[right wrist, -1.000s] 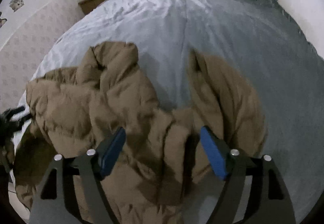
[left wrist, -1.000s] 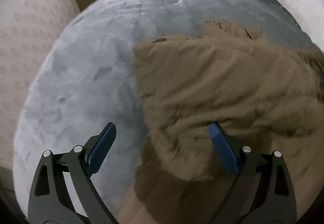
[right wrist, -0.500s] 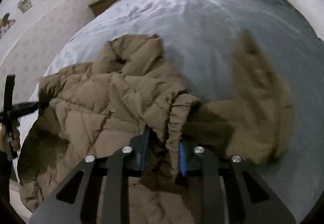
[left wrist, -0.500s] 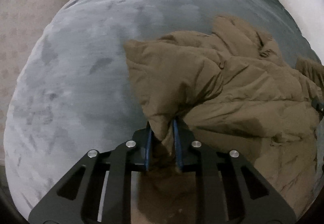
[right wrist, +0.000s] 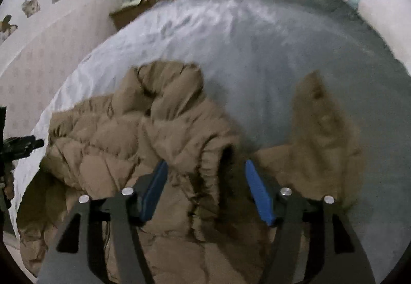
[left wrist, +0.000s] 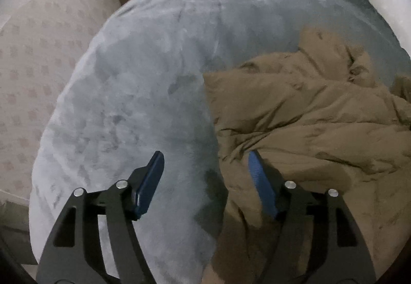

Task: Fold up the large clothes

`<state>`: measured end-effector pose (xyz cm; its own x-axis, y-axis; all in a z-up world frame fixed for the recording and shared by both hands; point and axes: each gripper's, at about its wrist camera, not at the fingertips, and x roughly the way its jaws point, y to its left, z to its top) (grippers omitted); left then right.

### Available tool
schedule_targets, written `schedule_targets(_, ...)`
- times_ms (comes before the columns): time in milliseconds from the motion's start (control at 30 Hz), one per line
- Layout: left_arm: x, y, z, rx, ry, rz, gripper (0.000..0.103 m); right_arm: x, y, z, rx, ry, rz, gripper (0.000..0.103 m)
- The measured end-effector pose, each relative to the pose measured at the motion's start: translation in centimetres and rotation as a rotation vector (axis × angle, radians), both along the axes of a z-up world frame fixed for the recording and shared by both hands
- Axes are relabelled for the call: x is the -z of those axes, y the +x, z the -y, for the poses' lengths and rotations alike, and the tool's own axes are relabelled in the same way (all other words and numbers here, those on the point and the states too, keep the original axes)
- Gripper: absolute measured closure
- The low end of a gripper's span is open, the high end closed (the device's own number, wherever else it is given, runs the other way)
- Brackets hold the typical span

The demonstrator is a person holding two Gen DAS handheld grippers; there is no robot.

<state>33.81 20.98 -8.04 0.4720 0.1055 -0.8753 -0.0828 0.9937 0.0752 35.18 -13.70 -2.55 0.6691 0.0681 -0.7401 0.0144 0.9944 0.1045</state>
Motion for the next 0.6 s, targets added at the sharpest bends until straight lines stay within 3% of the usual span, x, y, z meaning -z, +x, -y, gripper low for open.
schedule_targets(133, -1.7, -2.2, 1.7, 0.037, -0.042, 0.046, 0.031, -0.5, -1.8, -0.7, 0.004, -0.033, 0.035, 0.032)
schedule_targets(267, -0.7, -3.6, 5.4, 0.089, -0.019, 0.045, 0.033, 1.0, -3.4, -2.6, -0.027, -0.052, 0.047, 0.032)
schedule_targets(300, 0.0, -3.6, 6.2, 0.100, -0.014, 0.030, 0.041, 1.3, -3.6, -2.9, -0.030, -0.054, 0.043, 0.032)
schedule_targets(333, 0.8, -3.5, 6.7, 0.106, -0.009, 0.006, 0.055, 1.7, -3.8, -3.0, -0.030, -0.060, 0.036, 0.032)
schedule_targets(367, 1.4, -3.7, 7.0, 0.109, -0.009, -0.014, 0.062, 2.2, -3.9, -3.2, -0.030, -0.062, 0.025, 0.034)
schedule_targets(500, 2.9, -3.0, 6.6, 0.064, 0.039, -0.057, 0.077, 3.7, -3.7, -3.9, -0.032, -0.110, -0.008, 0.057)
schedule_targets(600, 3.4, -2.5, 5.3, 0.020, 0.026, -0.089, 0.080, 4.8, -3.0, -3.6, -0.023, -0.103, -0.054, 0.073)
